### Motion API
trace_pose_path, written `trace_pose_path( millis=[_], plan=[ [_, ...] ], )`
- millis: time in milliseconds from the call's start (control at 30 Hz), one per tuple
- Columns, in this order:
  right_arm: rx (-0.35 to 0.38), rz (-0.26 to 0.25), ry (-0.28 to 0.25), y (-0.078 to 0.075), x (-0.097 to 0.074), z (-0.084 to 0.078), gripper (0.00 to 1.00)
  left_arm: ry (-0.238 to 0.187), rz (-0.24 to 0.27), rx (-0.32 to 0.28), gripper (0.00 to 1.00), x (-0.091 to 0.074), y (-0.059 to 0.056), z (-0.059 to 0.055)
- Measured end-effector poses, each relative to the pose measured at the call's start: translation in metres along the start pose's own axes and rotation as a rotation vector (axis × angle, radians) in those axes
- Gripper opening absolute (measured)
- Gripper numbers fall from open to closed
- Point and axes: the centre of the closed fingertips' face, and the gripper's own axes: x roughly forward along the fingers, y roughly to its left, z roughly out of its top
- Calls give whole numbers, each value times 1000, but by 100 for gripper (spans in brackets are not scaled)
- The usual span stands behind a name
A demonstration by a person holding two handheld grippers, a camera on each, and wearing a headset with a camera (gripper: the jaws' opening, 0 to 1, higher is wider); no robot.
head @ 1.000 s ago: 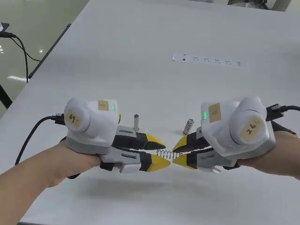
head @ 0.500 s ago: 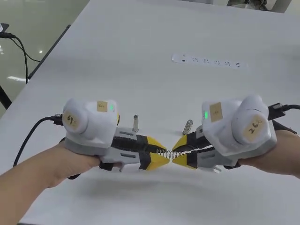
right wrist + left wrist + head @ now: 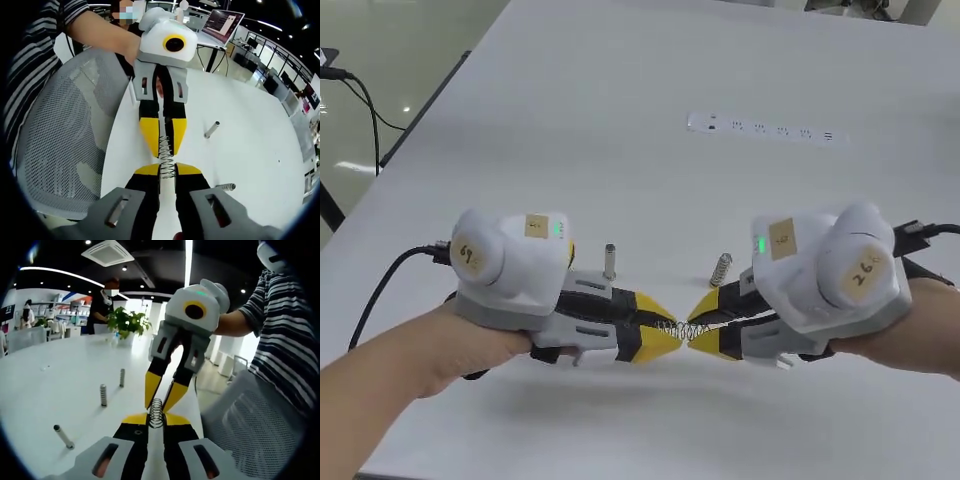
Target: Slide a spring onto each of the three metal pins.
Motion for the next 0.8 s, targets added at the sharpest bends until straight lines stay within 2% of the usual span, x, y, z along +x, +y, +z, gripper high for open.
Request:
trace_pose_path(
  millis=[267,400,800],
  plan=[
    [35,2,-10,1,-2,-2,9,-1,-14,-11,3,1,-3,0],
    [47,-3,-3,-1,-3,-9,12,-1,-19,-14,3,0,-3,0],
    [-20,-3,-15,2,-3,-8,8,3,-23,-25,3,-3,-2,-1]
  ],
)
